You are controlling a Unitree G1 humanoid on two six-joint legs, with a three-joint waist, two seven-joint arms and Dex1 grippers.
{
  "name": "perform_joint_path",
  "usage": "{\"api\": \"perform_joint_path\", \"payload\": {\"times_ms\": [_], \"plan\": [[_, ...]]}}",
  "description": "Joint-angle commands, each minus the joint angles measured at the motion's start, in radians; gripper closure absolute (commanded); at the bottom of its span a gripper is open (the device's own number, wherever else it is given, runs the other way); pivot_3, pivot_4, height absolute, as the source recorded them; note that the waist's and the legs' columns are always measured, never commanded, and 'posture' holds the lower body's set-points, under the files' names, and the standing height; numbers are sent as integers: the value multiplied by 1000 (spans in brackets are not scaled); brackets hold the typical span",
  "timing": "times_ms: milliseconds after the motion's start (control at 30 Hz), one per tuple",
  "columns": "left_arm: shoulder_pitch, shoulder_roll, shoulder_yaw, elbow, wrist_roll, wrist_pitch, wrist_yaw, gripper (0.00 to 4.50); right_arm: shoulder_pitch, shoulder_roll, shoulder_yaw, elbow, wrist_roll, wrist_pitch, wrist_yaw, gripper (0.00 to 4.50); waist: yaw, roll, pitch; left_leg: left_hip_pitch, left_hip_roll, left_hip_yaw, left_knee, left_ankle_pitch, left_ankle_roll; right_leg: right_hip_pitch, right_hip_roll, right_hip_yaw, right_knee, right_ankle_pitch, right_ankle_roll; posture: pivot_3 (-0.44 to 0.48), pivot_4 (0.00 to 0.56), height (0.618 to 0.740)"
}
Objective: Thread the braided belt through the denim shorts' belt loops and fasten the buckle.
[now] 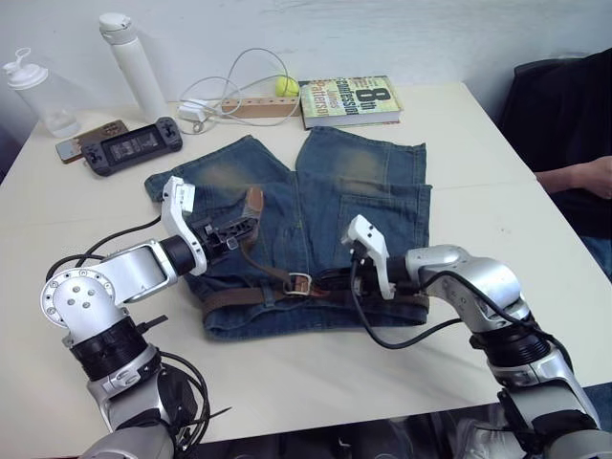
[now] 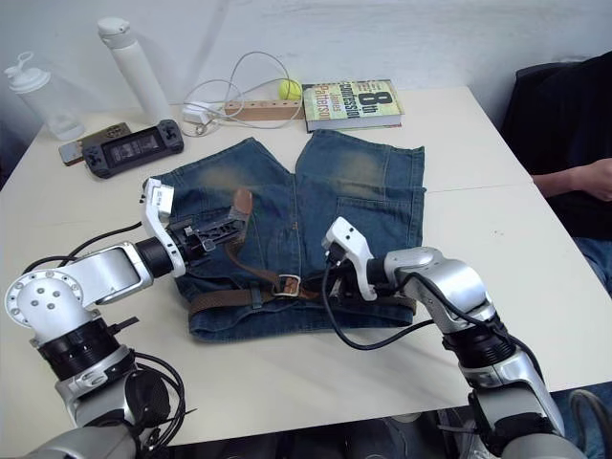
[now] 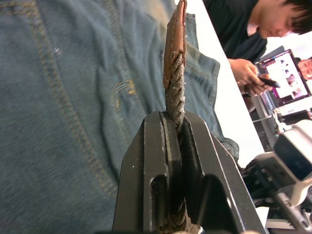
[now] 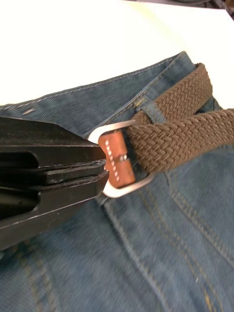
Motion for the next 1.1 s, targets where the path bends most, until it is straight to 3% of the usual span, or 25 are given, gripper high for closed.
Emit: {"api": "perform_joint_path", "payload": {"times_ms": [33,233,433,600,700,1100], "plan": [[-18,20,6,-36,-44,-27,-33,4500,-23,35,9,-4,-2,-23,3,4468,-1,0,0,0,0,0,0,0,0,0,0,0,0,0,0,0,150,734],[28,57,-72,-100,-25,-107,-88,4500,-52,112,15,53,-40,-61,-24,4468,-3,0,0,0,0,0,0,0,0,0,0,0,0,0,0,0,150,734],[156,129,-183,-198,31,-338,-274,4500,-36,138,41,61,-66,-81,-14,4468,-5,0,0,0,0,0,-2,0,0,0,0,0,-1,0,0,0,150,734],[229,95,-131,-86,24,-534,-382,4500,-39,139,43,74,-79,-91,-3,4468,-5,0,0,0,0,0,-2,0,0,0,0,0,-1,0,0,0,150,734],[231,74,-82,7,-66,-559,-394,4500,-41,132,43,73,-78,-94,12,4468,-4,0,0,0,0,0,-2,0,0,0,0,0,-1,0,0,0,150,734],[260,81,-201,89,-55,-623,-501,4500,-68,133,-18,80,-40,-70,43,4468,-5,0,0,0,0,0,-2,0,0,0,0,0,-2,0,0,0,150,734]]}}
